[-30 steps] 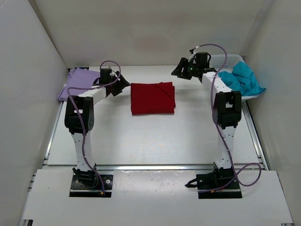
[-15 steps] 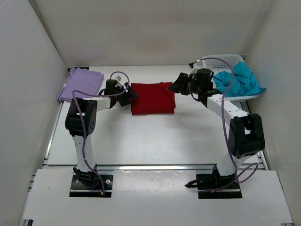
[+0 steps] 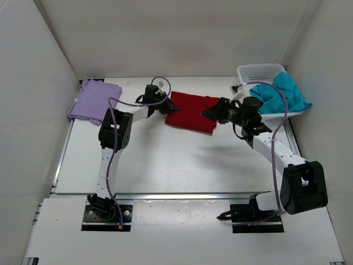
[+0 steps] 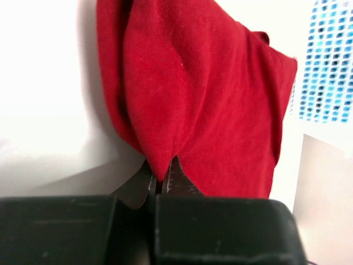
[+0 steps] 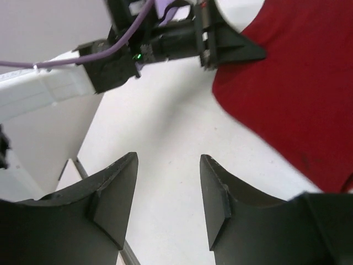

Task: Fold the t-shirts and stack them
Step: Put the neatly folded tshirt into the corner of the board with the left arm

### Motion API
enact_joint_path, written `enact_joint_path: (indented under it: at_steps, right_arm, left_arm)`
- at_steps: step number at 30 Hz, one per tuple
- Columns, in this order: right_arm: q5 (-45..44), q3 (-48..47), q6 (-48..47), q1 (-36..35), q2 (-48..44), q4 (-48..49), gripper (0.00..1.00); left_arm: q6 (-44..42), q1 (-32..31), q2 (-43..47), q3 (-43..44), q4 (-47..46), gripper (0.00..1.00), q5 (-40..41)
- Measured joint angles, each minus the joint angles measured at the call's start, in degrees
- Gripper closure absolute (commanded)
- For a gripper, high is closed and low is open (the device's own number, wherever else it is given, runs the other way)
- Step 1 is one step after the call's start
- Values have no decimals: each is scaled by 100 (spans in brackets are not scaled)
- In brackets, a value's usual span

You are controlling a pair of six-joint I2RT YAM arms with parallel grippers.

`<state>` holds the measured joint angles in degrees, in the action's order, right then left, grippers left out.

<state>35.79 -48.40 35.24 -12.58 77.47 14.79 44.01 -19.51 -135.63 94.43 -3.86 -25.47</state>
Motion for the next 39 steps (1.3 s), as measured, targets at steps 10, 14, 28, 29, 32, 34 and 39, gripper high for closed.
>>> enact_joint_path:
  at_steps: [10,14,28,29,32,34,39]
  right_arm:
    - [258,507,538,190,-236,516,54]
    - [413,507,688,175,-109,769,54]
    - [940,474,817,-280,227,990,46]
    - [949,466,800,-319,227,979,44]
    - [942,446,713,-409,227,905,38]
    - [935,444,678,-431,227,835,35]
    - [911,444,684,-380,229,824,34]
  left_arm:
    - [13,153,-511,3427,1652,100,-160]
    - [66,914,697,2306,1314,100,-85]
    - [2164,4566,3294,-4548,-2009,1,748]
    - [2258,4566,3338,-4739,-2061,2,752]
    - [2441,4605,3687,-5184,-2181,1,839]
    - [2500,4693,4037,-5370,-2188,1,901]
    - [2612,5036,5049,-5860,-2267,2,1174]
